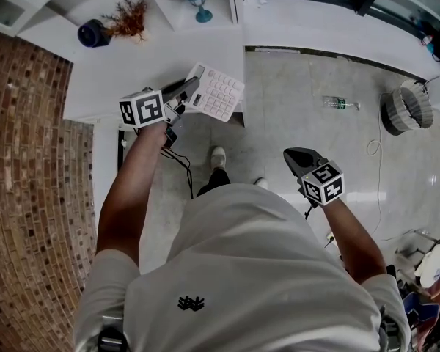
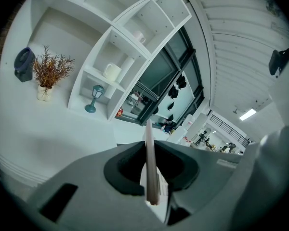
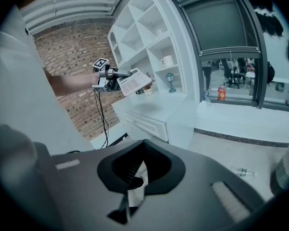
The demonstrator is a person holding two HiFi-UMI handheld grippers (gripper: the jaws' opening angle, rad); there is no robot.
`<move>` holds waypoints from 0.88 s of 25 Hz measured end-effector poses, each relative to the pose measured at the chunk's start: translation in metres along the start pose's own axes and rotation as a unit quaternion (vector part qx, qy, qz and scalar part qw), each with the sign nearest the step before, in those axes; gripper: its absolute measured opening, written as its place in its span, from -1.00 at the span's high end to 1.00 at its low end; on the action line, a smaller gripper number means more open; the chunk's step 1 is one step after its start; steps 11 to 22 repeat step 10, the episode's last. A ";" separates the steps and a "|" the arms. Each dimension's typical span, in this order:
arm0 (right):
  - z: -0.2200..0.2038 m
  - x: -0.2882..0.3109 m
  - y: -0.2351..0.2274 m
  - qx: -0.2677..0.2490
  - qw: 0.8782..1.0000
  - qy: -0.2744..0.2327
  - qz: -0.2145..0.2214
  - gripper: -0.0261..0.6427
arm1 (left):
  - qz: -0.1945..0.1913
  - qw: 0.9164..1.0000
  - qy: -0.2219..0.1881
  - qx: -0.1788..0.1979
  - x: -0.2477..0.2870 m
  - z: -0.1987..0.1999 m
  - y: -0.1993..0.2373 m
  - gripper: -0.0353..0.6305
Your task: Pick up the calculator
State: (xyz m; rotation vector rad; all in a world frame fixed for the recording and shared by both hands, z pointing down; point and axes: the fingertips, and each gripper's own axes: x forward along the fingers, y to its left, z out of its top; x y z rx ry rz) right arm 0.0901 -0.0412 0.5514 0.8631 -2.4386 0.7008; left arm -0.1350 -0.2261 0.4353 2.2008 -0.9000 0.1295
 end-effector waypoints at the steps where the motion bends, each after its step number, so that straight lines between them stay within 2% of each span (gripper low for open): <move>1: 0.000 0.001 0.000 0.000 1.000 0.001 0.000 0.89 | 0.000 1.000 0.001 -0.001 0.001 0.000 0.001 0.71; 10: 0.001 0.014 0.000 -0.008 1.000 0.011 0.009 0.89 | 0.003 1.000 0.012 -0.005 0.007 0.001 0.025 0.71; 22: 0.001 0.014 0.000 -0.008 1.000 0.011 0.009 0.89 | 0.003 1.000 0.012 -0.005 0.007 0.001 0.025 0.71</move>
